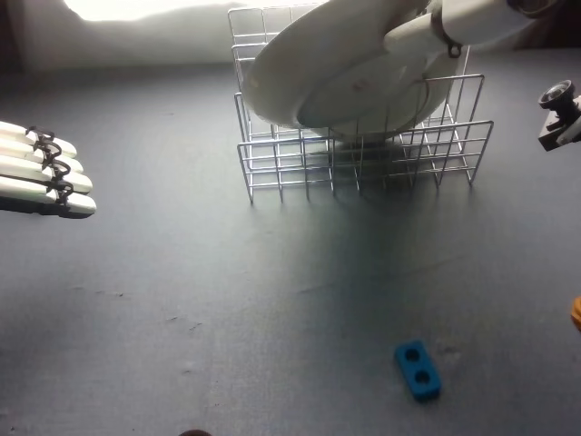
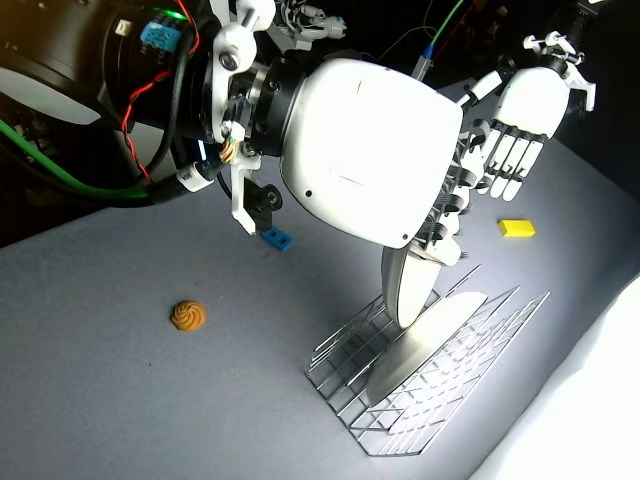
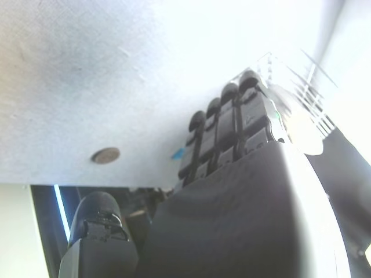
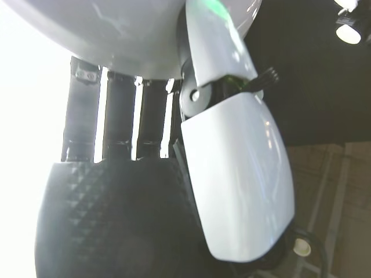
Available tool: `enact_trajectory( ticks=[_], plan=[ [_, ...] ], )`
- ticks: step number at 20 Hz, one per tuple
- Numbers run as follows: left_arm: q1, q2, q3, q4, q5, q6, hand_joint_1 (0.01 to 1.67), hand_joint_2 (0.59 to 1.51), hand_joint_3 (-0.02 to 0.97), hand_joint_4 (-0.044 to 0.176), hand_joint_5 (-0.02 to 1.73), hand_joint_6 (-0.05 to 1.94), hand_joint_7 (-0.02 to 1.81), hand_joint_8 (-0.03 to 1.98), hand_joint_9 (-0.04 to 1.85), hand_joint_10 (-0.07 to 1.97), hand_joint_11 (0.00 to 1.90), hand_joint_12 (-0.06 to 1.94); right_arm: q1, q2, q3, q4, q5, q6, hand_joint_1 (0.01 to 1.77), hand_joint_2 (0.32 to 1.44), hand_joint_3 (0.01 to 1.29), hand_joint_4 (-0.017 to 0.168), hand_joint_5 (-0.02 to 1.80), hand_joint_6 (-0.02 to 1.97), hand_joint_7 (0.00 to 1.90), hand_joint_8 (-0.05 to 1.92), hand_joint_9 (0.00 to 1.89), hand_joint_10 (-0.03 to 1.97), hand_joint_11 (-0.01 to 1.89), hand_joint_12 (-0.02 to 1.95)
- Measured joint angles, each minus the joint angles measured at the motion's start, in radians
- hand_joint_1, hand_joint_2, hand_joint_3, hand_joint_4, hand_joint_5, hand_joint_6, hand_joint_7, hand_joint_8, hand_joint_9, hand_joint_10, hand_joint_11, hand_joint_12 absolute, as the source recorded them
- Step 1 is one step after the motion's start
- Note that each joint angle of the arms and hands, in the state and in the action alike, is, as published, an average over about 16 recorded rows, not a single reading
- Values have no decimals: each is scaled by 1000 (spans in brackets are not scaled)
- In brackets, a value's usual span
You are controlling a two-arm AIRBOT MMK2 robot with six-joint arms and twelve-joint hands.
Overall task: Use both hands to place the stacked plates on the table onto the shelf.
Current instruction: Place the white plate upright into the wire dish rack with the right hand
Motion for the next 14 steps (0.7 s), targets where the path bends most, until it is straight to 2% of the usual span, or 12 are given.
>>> enact_trajectory(
  ticks=[14],
  plan=[
    [-3, -3, 0, 1, -1, 0, 15, 1077, 11, 2, 20, 12, 13, -6, 18, 16, 14, 3, -29, -25, 62, 151, -6, 34, 1383, 1044, 14, -7, 907, 859, 1042, 831, 988, 1024, 716, 1050]
  ],
)
